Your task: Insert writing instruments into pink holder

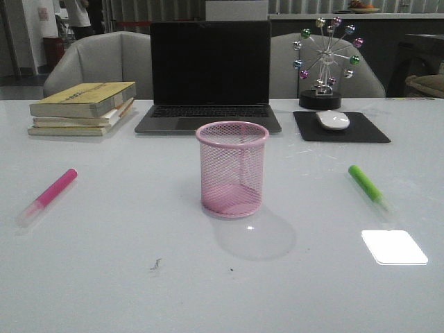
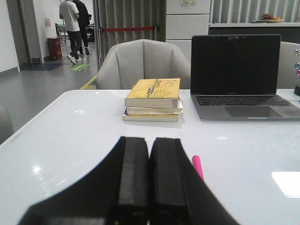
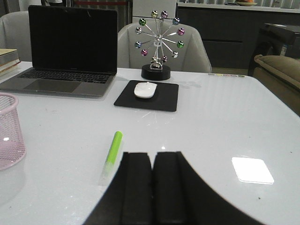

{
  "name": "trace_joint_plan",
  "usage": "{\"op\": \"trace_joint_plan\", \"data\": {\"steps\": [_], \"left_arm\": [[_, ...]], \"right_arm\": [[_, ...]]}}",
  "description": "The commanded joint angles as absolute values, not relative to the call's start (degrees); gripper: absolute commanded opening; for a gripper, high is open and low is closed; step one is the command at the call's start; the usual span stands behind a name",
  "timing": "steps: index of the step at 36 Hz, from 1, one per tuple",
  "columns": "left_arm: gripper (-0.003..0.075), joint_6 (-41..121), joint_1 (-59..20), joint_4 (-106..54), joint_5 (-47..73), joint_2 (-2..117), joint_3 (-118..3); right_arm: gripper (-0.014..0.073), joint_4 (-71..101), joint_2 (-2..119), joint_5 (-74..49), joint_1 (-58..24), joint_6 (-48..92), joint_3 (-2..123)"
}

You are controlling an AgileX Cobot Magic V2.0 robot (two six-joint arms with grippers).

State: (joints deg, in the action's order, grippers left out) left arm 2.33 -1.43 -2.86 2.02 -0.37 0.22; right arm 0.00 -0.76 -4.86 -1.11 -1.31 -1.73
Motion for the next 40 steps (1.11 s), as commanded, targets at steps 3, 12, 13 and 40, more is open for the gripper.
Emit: {"op": "trace_joint_plan", "data": {"steps": [3, 12, 13, 40], "left_arm": [[0.0092, 1.7, -1.9, -3.4, -2.3, -1.5, 0.5], [0.0092, 1.7, -1.9, -3.4, -2.3, -1.5, 0.5], [0.0092, 1.7, -1.9, -3.4, -2.3, -1.5, 0.5], [0.0092, 1.7, -1.9, -3.4, -3.8, -1.5, 0.5]], "right_arm": [[0.0049, -0.9, -1.7, 0.0, -0.8, -0.8, -1.8], [0.0049, -0.9, -1.7, 0.0, -0.8, -0.8, -1.8], [0.0049, -0.9, -1.7, 0.0, -0.8, -0.8, -1.8], [0.0049, -0.9, -1.7, 0.5, -0.8, -0.9, -1.8]]}}
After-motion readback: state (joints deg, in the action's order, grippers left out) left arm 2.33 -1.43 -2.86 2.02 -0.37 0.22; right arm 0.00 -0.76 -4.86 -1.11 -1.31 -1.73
